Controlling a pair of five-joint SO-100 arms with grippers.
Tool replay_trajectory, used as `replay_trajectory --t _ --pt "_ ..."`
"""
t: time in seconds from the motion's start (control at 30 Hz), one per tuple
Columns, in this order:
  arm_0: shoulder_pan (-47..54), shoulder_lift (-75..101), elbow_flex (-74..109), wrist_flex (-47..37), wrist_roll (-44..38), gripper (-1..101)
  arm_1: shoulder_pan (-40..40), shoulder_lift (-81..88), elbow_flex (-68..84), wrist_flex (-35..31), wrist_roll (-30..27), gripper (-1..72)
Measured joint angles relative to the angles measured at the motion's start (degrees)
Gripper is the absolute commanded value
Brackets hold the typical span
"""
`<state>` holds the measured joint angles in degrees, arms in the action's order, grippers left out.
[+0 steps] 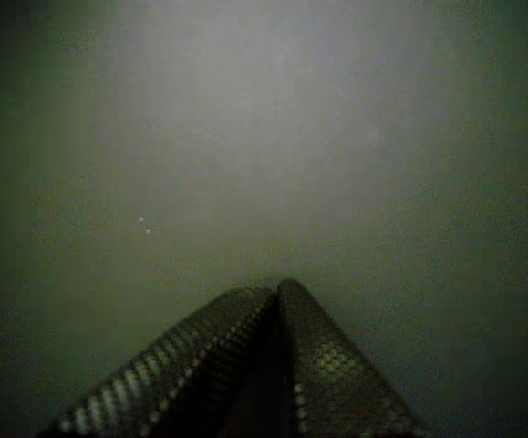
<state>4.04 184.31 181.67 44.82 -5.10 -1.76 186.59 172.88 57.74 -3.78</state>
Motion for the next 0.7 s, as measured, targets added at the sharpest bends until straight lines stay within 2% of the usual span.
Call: replay_trajectory --t 0.27,0.4,0.43,0.5,0.53,0.63,0.67,0.7 --pt "0.0 0.0 0.0 0.0 0.0 0 0.0 0.0 0.0 0.26 1.49 -0.3" --pt "0.0 0.0 0.0 0.0 0.0 0 -0.79 -0.09 -11.25 7.91 0.7 -0.3" --pt "0.0 0.0 0.0 0.0 0.0 0 -0.35 -3.16 -17.14 12.3 -0.79 -0.3" --pt "-0.09 0.0 0.0 0.0 0.0 0 -0.09 -19.07 -39.99 28.83 -6.06 -0.3" --pt "-0.09 0.0 0.0 0.0 0.0 0 0.35 -25.4 -49.75 33.75 -7.12 -0.5" --pt "-0.09 0.0 0.0 0.0 0.0 0 1.49 -48.52 -78.84 35.68 -11.07 -0.5" --pt "-0.09 0.0 0.0 0.0 0.0 0 0.26 -54.76 -91.93 35.68 -15.21 -0.5" --pt "-0.09 0.0 0.0 0.0 0.0 0 -4.48 -54.49 -103.8 35.42 -18.9 -0.5"
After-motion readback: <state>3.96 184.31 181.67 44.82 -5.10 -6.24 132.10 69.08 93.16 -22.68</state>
